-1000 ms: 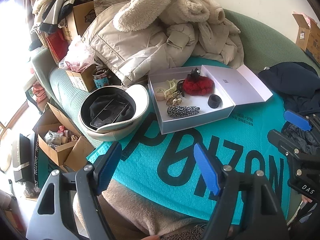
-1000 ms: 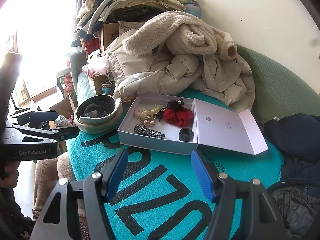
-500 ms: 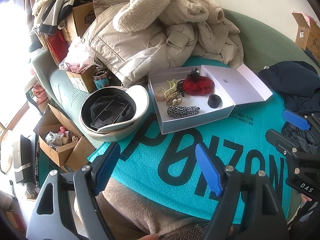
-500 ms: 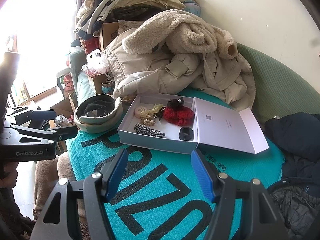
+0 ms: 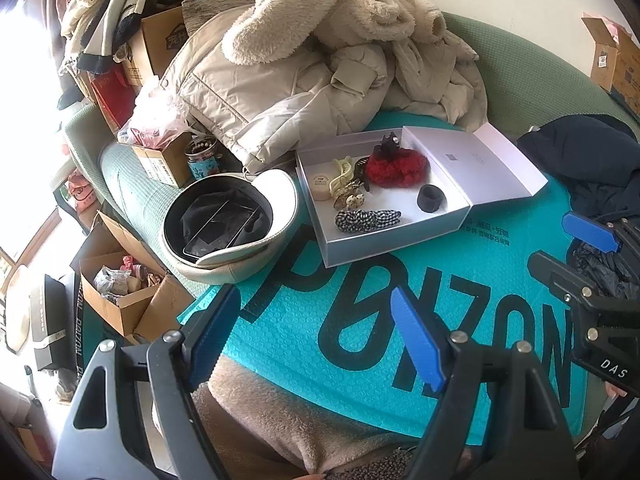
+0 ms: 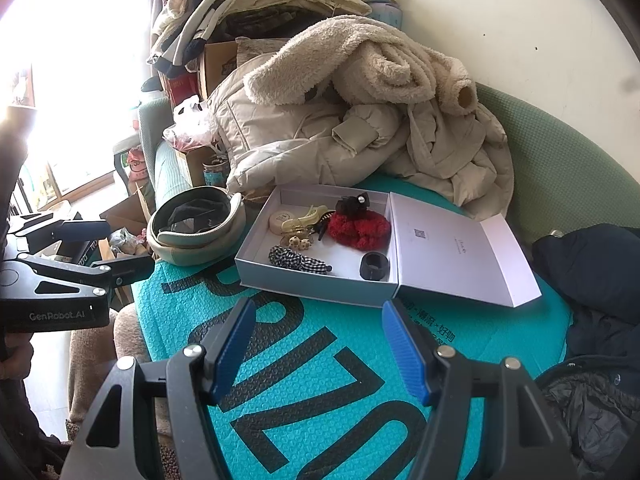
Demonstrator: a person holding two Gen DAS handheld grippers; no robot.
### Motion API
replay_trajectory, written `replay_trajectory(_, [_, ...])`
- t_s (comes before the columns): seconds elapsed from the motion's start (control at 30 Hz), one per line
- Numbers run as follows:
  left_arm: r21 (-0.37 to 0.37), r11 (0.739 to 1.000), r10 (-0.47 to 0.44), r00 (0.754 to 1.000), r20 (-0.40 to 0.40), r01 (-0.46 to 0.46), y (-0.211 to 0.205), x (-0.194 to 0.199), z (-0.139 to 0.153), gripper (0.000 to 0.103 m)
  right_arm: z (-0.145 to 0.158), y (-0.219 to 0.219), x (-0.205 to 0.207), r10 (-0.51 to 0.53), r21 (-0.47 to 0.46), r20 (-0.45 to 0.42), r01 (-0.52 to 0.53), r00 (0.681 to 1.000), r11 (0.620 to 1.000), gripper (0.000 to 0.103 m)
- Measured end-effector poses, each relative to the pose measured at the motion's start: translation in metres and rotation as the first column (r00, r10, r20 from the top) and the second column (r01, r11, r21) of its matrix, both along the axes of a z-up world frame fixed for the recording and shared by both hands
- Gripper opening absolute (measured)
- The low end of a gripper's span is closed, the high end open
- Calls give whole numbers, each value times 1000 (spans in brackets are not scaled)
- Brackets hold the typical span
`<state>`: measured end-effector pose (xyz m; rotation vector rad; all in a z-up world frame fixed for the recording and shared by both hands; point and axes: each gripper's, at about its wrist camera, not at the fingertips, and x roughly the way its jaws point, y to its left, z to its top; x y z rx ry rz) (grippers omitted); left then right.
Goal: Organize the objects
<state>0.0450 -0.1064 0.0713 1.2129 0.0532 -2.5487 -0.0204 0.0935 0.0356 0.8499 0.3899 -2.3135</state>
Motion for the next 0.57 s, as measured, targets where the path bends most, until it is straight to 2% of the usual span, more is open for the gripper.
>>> replay_trajectory(0.3, [23, 999, -35, 999, 12, 35, -5, -2, -10, 77, -3, -4, -3, -23, 12, 21, 22, 1000, 1000, 66])
replay_trajectory(0.57, [-31, 997, -65, 998, 27, 66, -6, -4, -18, 77, -12, -5, 2, -77, -16, 66, 78, 995, 997, 66])
